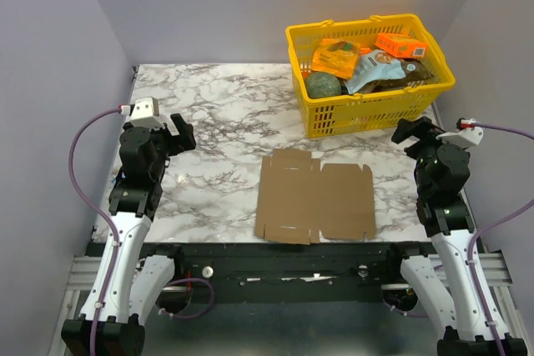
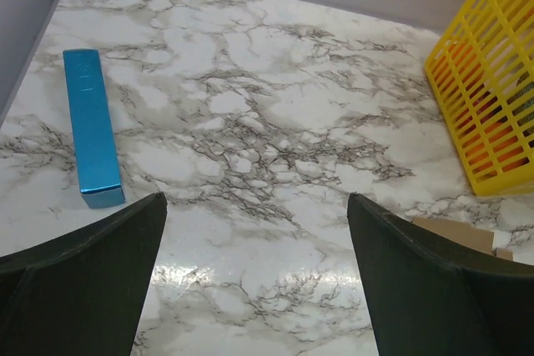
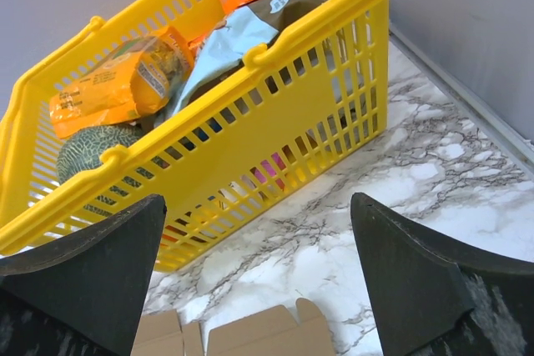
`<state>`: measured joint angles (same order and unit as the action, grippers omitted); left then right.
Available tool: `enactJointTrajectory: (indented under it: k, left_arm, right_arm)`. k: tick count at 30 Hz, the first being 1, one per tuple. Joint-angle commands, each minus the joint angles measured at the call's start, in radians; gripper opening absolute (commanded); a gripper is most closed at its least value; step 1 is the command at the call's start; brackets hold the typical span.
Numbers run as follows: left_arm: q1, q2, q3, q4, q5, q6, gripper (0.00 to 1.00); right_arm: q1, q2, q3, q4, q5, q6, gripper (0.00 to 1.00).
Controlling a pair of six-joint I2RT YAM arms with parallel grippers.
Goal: Fold the paper box
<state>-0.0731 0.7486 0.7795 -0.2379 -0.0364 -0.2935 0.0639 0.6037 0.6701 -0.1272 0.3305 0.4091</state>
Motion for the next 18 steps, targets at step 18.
enactJointTrajectory:
  k: [18]
  left_arm:
    - [-0.175,0.070,-0.060,-0.069,0.108,-0.145,0.99]
  right_arm:
    - [0.314,0.171,0.017,-0.170,-0.507,-0.093,0.92]
